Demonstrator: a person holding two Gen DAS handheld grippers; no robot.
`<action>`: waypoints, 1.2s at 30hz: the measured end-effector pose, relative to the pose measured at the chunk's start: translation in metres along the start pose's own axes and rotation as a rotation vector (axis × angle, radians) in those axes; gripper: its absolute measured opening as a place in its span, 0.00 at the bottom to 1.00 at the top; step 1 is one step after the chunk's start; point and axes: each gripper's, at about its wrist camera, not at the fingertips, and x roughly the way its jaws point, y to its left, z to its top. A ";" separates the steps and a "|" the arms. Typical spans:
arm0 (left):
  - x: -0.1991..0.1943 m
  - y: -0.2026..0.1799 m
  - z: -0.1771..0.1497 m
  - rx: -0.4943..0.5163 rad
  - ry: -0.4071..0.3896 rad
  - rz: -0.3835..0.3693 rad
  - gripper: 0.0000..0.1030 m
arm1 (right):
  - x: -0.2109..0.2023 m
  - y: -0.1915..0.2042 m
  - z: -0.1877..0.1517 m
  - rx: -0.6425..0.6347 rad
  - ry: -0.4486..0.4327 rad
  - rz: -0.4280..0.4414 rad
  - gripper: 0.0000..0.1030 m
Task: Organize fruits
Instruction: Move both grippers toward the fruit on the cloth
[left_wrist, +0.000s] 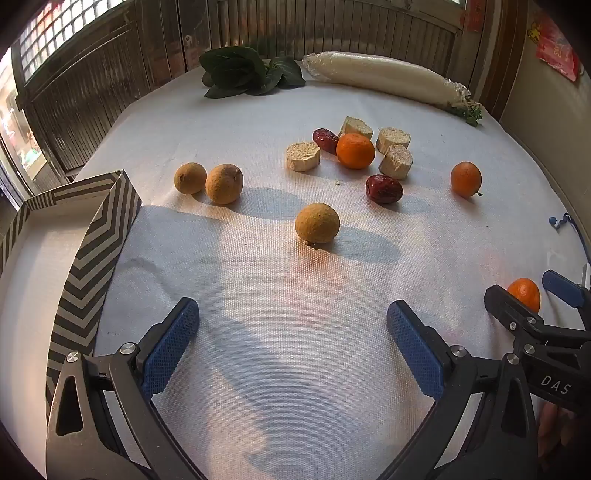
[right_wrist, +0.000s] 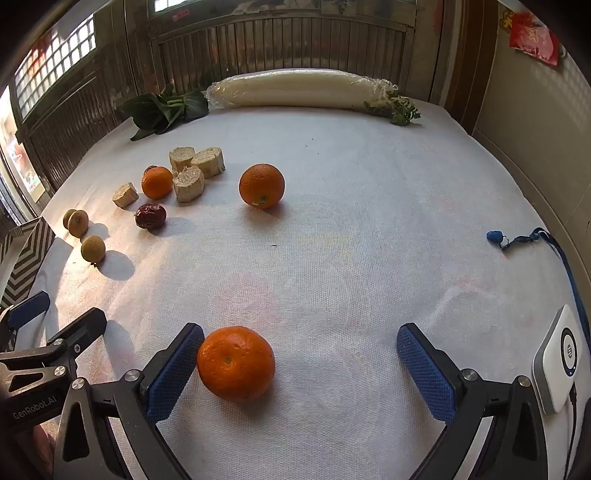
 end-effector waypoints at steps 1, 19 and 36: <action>0.000 0.000 0.000 -0.001 0.001 -0.001 0.99 | 0.000 0.000 0.000 0.000 0.001 -0.001 1.00; -0.065 0.018 0.013 0.040 0.008 -0.055 0.99 | -0.071 -0.003 -0.006 0.002 -0.051 0.023 1.00; -0.092 0.026 0.030 0.008 -0.050 -0.068 0.99 | -0.094 0.007 -0.002 -0.023 -0.080 0.057 0.98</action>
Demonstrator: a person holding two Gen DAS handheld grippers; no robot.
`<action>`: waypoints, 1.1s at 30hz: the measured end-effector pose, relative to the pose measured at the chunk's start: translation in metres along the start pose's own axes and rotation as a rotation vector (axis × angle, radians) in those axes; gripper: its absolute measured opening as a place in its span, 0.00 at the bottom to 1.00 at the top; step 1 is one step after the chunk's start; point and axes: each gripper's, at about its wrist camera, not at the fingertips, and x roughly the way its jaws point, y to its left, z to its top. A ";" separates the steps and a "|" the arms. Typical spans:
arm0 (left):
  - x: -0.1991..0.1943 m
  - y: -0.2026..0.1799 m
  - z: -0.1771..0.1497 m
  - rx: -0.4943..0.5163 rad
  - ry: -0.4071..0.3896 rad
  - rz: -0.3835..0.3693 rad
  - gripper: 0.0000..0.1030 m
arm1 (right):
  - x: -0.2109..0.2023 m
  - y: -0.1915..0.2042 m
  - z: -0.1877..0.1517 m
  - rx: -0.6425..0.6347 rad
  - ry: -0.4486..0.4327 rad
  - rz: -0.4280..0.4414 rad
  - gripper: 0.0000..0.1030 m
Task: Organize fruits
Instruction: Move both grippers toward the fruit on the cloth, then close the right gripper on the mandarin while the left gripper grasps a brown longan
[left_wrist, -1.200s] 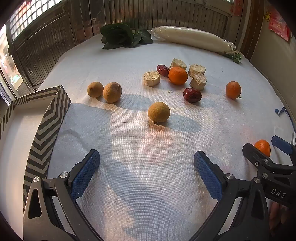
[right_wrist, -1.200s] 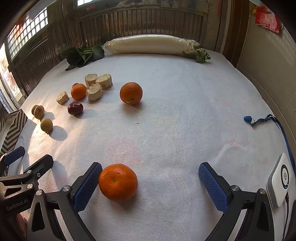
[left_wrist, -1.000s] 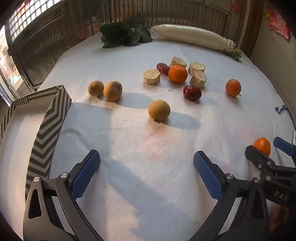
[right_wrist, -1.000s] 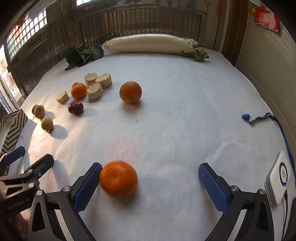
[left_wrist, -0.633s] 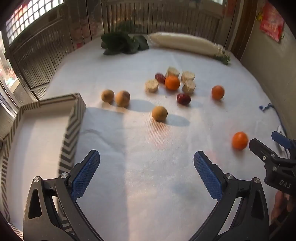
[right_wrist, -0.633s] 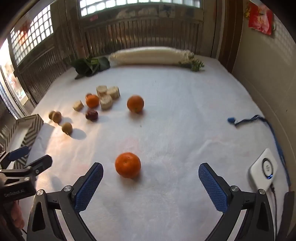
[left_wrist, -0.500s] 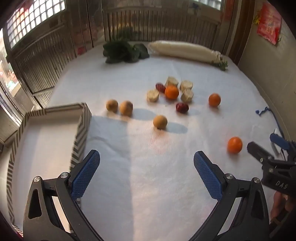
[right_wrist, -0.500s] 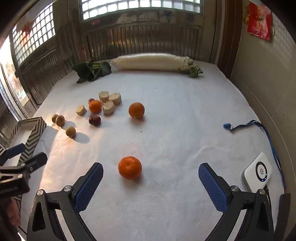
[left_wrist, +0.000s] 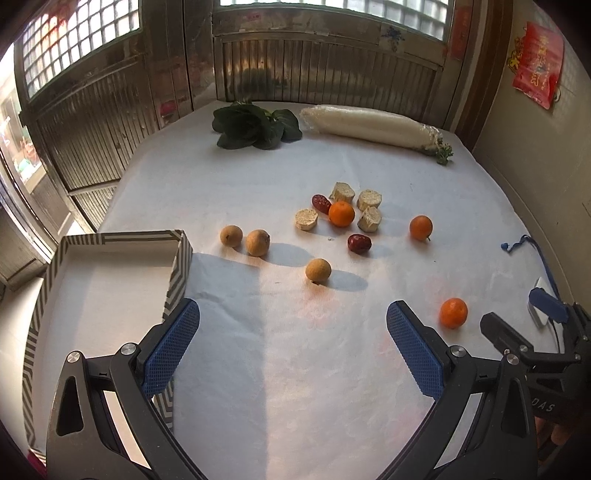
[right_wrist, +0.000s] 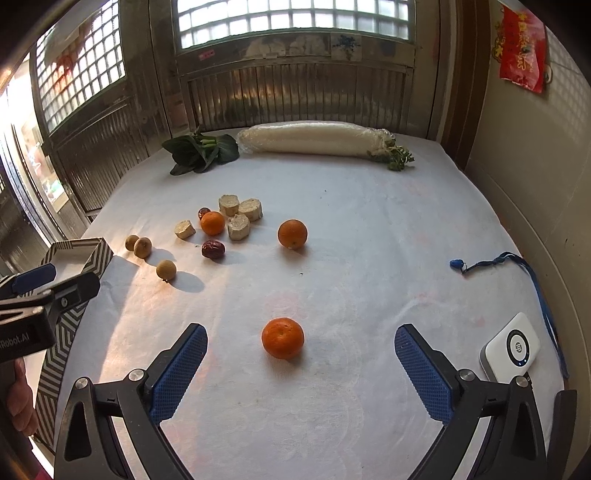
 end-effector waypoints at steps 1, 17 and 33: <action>0.000 0.000 0.000 -0.002 0.000 0.002 0.99 | 0.000 0.000 0.000 -0.001 0.001 0.001 0.99; 0.012 0.003 0.005 -0.003 0.011 0.006 0.99 | 0.019 -0.003 -0.009 0.005 0.052 0.051 0.89; 0.039 -0.007 0.015 0.053 0.045 -0.034 0.99 | 0.068 -0.006 -0.013 0.001 0.165 0.122 0.55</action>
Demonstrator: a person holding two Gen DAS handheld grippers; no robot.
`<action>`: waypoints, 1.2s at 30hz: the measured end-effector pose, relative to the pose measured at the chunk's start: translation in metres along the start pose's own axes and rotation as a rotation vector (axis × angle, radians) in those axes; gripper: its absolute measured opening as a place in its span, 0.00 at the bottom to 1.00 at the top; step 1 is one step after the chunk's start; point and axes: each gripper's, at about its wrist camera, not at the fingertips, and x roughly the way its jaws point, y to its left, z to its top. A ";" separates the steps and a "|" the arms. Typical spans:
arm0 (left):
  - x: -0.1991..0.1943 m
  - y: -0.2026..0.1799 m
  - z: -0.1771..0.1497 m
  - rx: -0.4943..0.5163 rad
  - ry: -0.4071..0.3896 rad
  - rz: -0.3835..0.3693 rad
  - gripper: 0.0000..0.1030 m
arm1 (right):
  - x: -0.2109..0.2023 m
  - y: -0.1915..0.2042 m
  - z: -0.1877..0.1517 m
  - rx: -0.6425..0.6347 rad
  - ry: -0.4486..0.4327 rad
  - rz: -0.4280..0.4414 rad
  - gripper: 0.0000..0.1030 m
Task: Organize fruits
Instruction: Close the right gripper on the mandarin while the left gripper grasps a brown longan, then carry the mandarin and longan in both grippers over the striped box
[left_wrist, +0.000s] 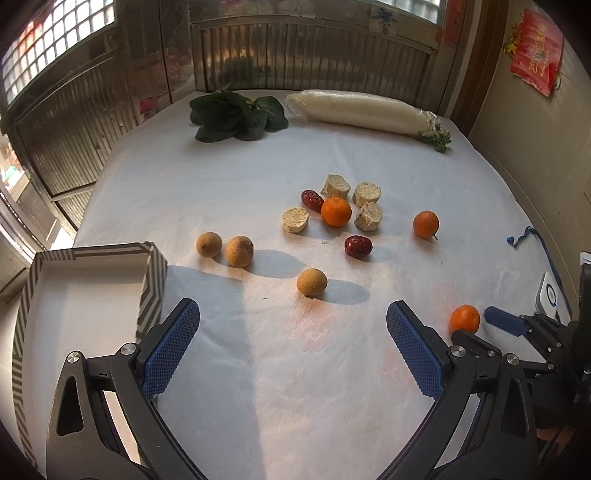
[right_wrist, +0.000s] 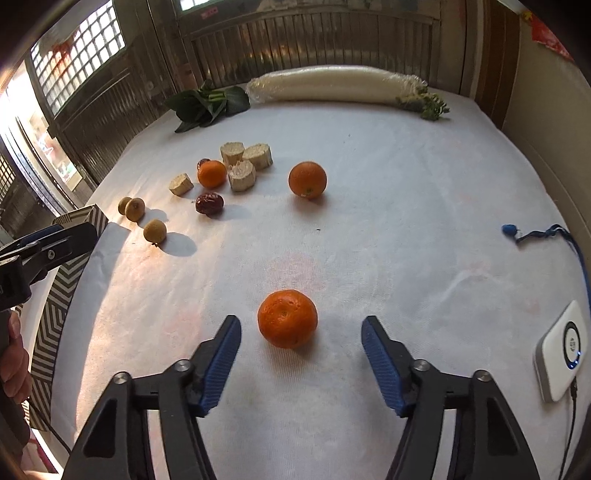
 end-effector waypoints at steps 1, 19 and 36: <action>0.003 -0.001 0.001 0.004 0.006 -0.003 0.99 | 0.004 0.000 0.000 -0.003 0.013 0.001 0.46; 0.055 -0.009 0.015 0.052 0.078 0.005 0.79 | 0.005 -0.002 -0.001 -0.020 0.009 0.026 0.31; 0.057 0.004 0.010 0.010 0.127 -0.020 0.23 | -0.007 0.005 0.005 -0.033 -0.021 0.034 0.30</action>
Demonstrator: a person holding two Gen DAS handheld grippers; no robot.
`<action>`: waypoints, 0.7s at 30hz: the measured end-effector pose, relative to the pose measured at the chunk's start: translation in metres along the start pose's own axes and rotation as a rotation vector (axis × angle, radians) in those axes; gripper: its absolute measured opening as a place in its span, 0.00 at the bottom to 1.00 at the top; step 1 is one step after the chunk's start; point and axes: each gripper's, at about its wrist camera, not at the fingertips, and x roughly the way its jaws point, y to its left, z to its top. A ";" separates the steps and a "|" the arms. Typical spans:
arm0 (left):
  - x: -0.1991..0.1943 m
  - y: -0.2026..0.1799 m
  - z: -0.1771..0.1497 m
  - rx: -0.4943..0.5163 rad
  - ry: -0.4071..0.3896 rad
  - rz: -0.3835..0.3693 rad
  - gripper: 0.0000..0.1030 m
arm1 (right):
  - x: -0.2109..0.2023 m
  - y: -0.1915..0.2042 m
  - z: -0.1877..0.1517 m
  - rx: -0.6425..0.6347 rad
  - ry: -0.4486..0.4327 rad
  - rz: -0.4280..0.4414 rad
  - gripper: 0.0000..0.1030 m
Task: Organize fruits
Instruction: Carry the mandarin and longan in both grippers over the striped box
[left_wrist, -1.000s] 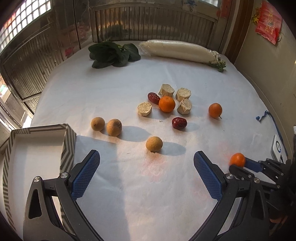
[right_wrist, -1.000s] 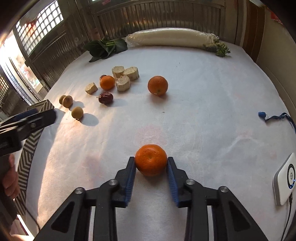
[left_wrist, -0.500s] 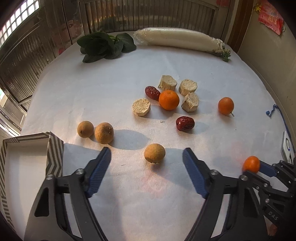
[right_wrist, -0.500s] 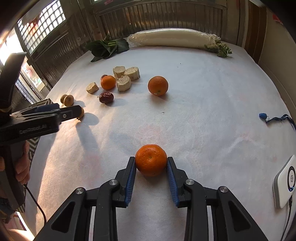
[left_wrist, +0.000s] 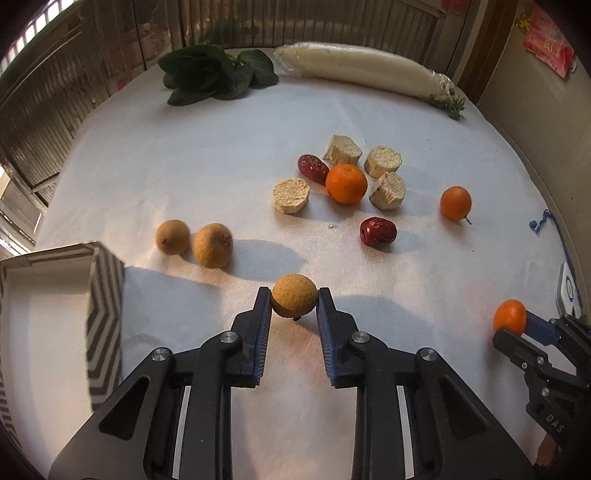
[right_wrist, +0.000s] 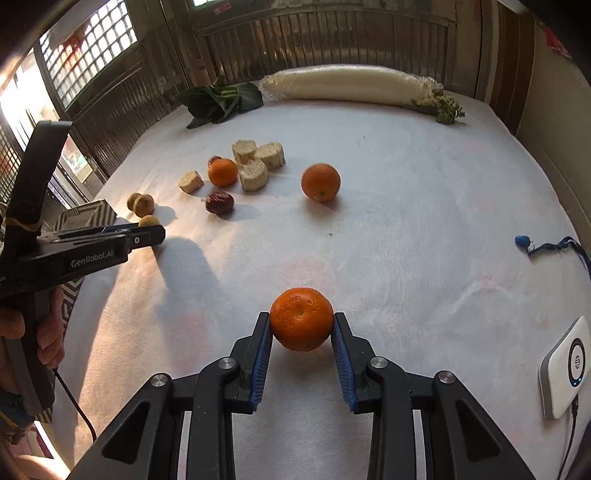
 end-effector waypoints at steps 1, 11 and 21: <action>-0.004 0.001 -0.001 -0.006 -0.004 0.001 0.23 | -0.001 0.002 0.001 0.000 -0.002 0.002 0.30; -0.050 0.014 -0.013 -0.050 -0.038 0.036 0.23 | -0.015 0.031 0.011 -0.024 -0.032 0.041 0.30; -0.086 0.045 -0.026 -0.117 -0.046 0.087 0.23 | -0.025 0.078 0.025 -0.109 -0.054 0.088 0.30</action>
